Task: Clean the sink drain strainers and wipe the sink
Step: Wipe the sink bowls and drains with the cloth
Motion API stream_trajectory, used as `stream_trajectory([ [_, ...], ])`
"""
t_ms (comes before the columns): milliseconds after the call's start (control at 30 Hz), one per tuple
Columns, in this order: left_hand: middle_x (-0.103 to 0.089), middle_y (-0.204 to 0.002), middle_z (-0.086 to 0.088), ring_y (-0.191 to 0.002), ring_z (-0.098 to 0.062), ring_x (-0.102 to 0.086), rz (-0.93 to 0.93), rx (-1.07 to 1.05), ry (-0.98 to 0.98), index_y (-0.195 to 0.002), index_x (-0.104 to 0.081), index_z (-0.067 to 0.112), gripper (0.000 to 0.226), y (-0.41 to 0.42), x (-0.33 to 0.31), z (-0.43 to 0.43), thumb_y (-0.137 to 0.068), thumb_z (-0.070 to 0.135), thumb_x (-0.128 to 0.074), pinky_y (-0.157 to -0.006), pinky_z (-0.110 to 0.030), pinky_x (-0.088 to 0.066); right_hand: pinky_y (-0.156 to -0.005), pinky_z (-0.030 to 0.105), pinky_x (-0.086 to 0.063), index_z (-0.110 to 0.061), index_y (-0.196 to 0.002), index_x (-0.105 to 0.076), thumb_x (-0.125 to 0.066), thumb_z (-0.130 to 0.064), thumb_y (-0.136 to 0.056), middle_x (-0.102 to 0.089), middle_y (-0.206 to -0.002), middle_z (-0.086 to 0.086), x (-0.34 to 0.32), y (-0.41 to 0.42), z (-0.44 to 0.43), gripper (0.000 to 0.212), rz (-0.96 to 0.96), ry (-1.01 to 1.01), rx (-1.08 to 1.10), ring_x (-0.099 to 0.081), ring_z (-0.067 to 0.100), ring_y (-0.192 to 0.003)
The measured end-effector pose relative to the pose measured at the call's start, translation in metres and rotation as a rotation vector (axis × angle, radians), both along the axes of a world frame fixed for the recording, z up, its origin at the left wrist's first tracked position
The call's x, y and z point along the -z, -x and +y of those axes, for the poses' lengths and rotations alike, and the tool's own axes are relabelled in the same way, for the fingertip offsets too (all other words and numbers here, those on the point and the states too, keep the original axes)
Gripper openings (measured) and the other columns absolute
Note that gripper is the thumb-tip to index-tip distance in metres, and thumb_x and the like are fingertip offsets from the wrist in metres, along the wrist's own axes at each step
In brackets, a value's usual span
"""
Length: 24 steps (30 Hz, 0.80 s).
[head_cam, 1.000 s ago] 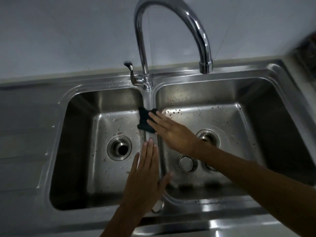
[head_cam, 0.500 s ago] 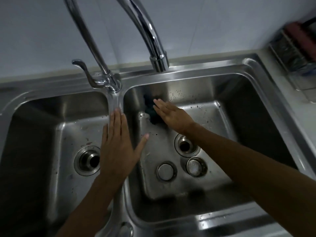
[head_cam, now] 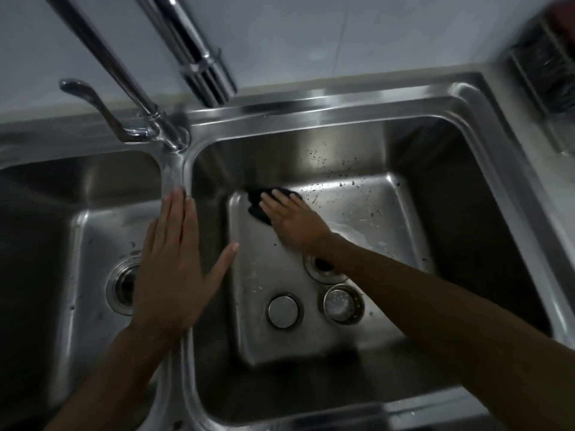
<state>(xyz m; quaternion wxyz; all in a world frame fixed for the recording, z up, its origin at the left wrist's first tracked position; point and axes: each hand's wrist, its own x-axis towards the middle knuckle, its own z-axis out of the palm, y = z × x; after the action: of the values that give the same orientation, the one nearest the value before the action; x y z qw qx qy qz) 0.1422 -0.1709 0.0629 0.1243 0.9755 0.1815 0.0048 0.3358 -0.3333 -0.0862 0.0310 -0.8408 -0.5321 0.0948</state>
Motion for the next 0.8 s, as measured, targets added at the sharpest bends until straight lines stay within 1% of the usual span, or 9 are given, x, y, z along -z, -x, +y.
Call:
stream_trajectory([
  [133,0.009,-0.174,-0.004,-0.16,-0.017,0.009,-0.003,-0.001,0.001,-0.165,0.003,0.013,0.099,-0.005,-0.002,0.0,-0.094,0.078,-0.021,-0.129,-0.048,-0.009,-0.126,0.05,-0.016,-0.019,-0.162,-0.018,-0.045,-0.022,-0.101,-0.011,-0.171,0.001,-0.006,-0.049,-0.082,0.068,-0.011,0.117,0.22,-0.008,0.025,-0.158],
  [233,0.006,-0.174,-0.006,-0.161,-0.019,0.006,-0.018,0.009,-0.036,-0.165,0.0,0.011,0.099,-0.004,0.0,0.005,-0.096,0.078,-0.021,-0.129,-0.051,-0.012,-0.125,0.049,-0.014,-0.017,-0.162,-0.014,-0.051,-0.015,-0.094,-0.005,-0.171,0.007,-0.02,-0.069,-0.161,0.078,0.044,0.224,0.454,-0.003,0.03,-0.158],
  [367,0.0,-0.174,-0.012,-0.161,-0.023,0.001,-0.054,0.03,-0.076,-0.164,-0.008,0.005,0.1,-0.004,0.011,0.009,-0.097,0.076,-0.024,-0.128,-0.055,-0.017,-0.126,0.045,-0.011,-0.012,-0.162,0.001,-0.049,-0.01,-0.096,0.01,-0.17,0.013,-0.028,-0.022,-0.205,0.083,0.122,0.381,0.554,0.007,0.035,-0.157],
  [433,-0.003,-0.173,-0.016,-0.161,-0.028,-0.002,-0.047,0.034,-0.108,-0.163,-0.01,0.001,0.1,-0.003,0.014,0.01,-0.097,0.075,-0.024,-0.127,-0.057,-0.019,-0.126,0.046,-0.011,-0.01,-0.161,0.007,-0.046,-0.01,-0.098,0.016,-0.169,0.015,-0.025,0.008,-0.209,0.083,0.185,0.391,0.615,0.011,0.037,-0.157],
  [533,-0.002,-0.172,-0.018,-0.161,-0.031,-0.002,-0.05,0.063,-0.076,-0.163,-0.009,0.0,0.1,-0.004,0.011,0.002,-0.097,0.074,-0.023,-0.127,-0.058,-0.018,-0.127,0.046,-0.009,-0.01,-0.161,0.011,-0.051,-0.013,-0.098,0.02,-0.168,0.017,-0.043,0.033,-0.235,0.089,0.243,0.463,0.581,0.014,0.038,-0.156],
  [600,0.0,-0.172,-0.018,-0.161,-0.032,0.0,-0.055,0.067,-0.049,-0.163,-0.007,0.0,0.099,-0.008,0.009,0.001,-0.098,0.072,-0.026,-0.127,-0.059,-0.016,-0.126,0.043,-0.019,-0.017,-0.162,0.007,-0.053,-0.01,-0.099,0.02,-0.168,0.015,-0.054,0.038,-0.252,0.088,0.304,0.46,0.568,0.01,0.035,-0.157],
  [700,0.007,-0.173,-0.015,-0.161,-0.027,0.006,-0.013,0.072,-0.028,-0.164,-0.002,0.003,0.1,-0.014,0.007,0.002,-0.096,0.075,-0.022,-0.129,-0.055,-0.011,-0.113,0.029,-0.039,-0.025,-0.162,0.005,-0.05,0.0,-0.099,0.016,-0.17,0.01,-0.064,0.041,-0.269,0.087,0.293,0.507,0.507,0.0,0.029,-0.158],
  [767,0.008,-0.172,-0.017,-0.161,-0.028,0.008,-0.014,0.098,-0.047,-0.163,-0.002,0.001,0.101,-0.015,0.006,-0.004,-0.096,0.075,-0.019,-0.129,-0.054,-0.011,-0.107,0.025,-0.044,-0.025,-0.161,0.005,-0.048,0.01,-0.094,0.015,-0.17,0.007,-0.067,0.038,-0.274,0.093,0.335,0.497,0.424,-0.002,0.027,-0.158],
  [800,0.005,-0.172,-0.018,-0.161,-0.028,0.006,-0.032,0.092,-0.039,-0.163,-0.004,0.001,0.101,-0.015,0.006,-0.007,-0.097,0.074,-0.02,-0.129,-0.054,-0.011,-0.109,0.026,-0.044,-0.026,-0.161,0.006,-0.048,0.013,-0.091,0.016,-0.17,0.005,-0.067,0.036,-0.271,0.096,0.364,0.479,0.364,0.001,0.026,-0.159],
])
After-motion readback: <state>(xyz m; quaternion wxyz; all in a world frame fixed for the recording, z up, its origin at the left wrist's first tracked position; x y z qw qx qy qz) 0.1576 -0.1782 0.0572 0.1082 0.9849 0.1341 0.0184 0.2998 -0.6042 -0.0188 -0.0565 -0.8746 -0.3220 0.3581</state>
